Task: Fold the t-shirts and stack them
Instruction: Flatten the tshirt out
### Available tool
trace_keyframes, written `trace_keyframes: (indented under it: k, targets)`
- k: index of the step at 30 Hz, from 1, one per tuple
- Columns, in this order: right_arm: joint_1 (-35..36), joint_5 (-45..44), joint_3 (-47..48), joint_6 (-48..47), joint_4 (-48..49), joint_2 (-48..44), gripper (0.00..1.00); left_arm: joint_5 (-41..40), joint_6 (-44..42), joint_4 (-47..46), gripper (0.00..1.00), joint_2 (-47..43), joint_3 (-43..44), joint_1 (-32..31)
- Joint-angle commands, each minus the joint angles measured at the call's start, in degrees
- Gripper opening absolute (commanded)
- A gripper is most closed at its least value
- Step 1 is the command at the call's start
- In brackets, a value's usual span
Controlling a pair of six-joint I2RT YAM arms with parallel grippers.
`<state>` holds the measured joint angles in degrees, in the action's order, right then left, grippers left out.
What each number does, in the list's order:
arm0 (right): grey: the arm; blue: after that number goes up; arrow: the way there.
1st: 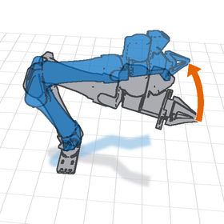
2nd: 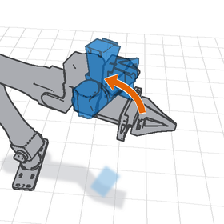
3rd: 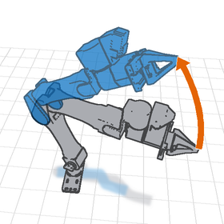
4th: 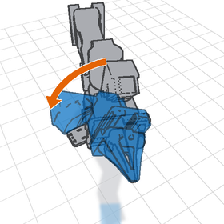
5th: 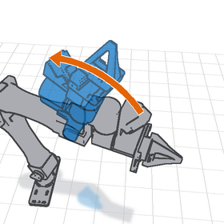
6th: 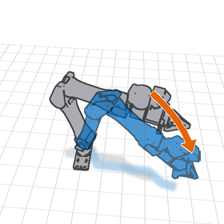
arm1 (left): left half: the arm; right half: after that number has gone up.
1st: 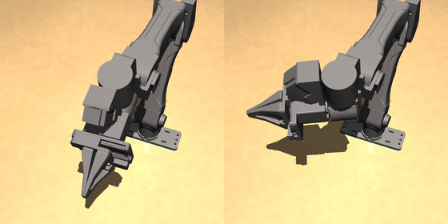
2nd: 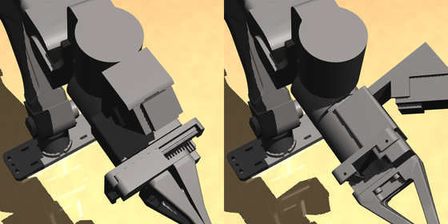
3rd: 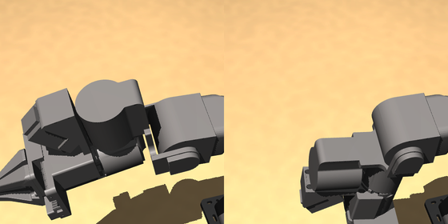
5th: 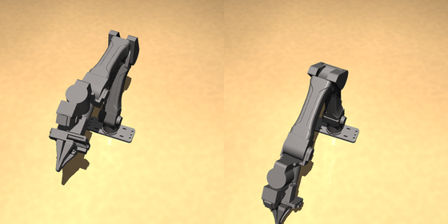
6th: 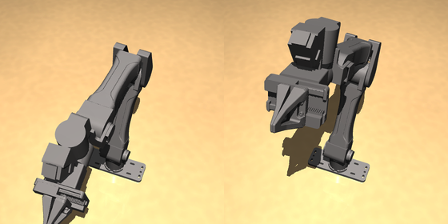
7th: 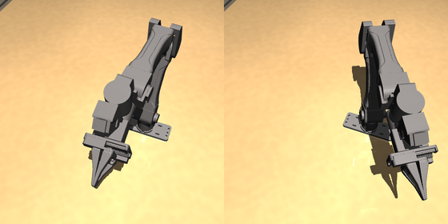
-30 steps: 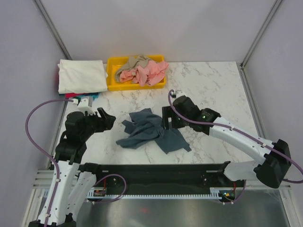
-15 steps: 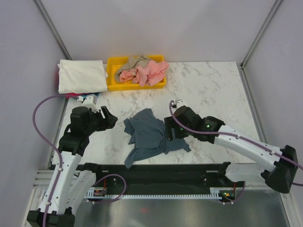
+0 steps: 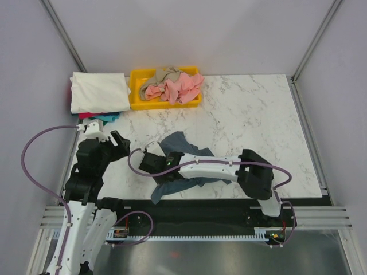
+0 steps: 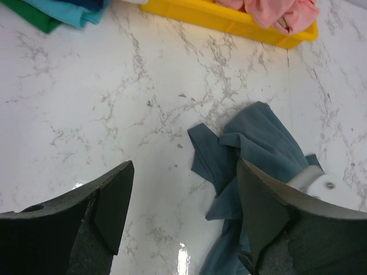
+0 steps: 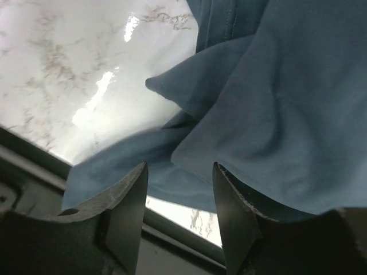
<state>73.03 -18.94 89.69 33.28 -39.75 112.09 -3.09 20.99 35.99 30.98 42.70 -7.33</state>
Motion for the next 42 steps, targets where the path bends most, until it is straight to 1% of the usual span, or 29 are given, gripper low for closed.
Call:
trace_keyframes:
  k: [1,3,6,10,12,15,20,22,23,26,27,28,33,37,40,42]
  targets:
    - [1.3,-6.3,7.1,2.9,-5.4,4.8,0.56,-5.7,1.5,0.0,0.81,-2.0,0.1,0.3]
    - [2.0,-9.6,9.2,3.5,-8.5,8.1,0.54,-5.1,1.3,0.0,0.81,-1.9,0.2,0.3]
    - [2.2,-11.7,10.7,5.0,-10.8,10.2,0.51,-4.0,1.2,0.0,0.81,-1.9,0.3,0.3]
    - [2.2,-14.5,11.6,6.1,-12.5,11.9,0.49,-3.2,1.0,-0.4,0.81,-2.1,0.1,0.2]
    - [2.3,-15.9,12.1,7.0,-14.2,12.8,0.45,-3.0,0.9,-0.4,0.81,-2.2,0.2,0.2]
    - [2.5,-19.1,13.3,7.7,-16.7,13.9,0.42,-2.6,0.8,-0.5,0.81,-2.5,0.1,0.2]
    - [2.5,-21.9,13.3,8.3,-18.1,14.7,0.43,-2.4,0.8,-0.6,0.81,-2.6,0.1,0.2]
    - [2.5,-22.9,12.6,9.1,-18.4,14.3,0.4,-2.3,0.7,-0.7,0.81,-2.6,0.1,0.2]
    - [2.5,-23.0,12.4,9.3,-18.4,14.1,0.38,-2.2,0.7,-0.6,0.81,-2.6,0.1,0.2]
    - [2.5,-23.7,11.7,9.4,-18.2,12.5,0.18,-2.0,0.6,-0.7,0.81,-2.5,0.0,0.2]
    - [2.5,-23.8,11.7,9.4,-18.1,11.7,0.07,-1.9,0.6,-0.7,0.81,-2.2,0.0,0.2]
    - [2.5,-23.9,11.4,9.4,-18.0,11.2,0.01,-1.8,0.6,-0.7,0.81,-2.3,0.0,0.2]
    - [2.7,-24.0,10.0,9.5,-17.0,5.3,0.0,-1.9,0.5,-0.7,0.81,-2.2,0.0,0.2]
    - [2.4,-24.7,6.0,9.7,-14.1,-1.3,0.0,-2.2,0.5,-0.7,0.81,-2.2,0.0,0.2]
    - [0.5,-24.3,2.8,9.9,-13.0,-5.1,0.0,-2.3,0.5,-0.8,0.81,-2.3,-0.1,0.2]
    - [-1.2,-21.6,0.1,9.5,-11.2,-7.3,0.0,-2.2,0.5,-0.8,0.81,-2.3,-0.1,0.2]
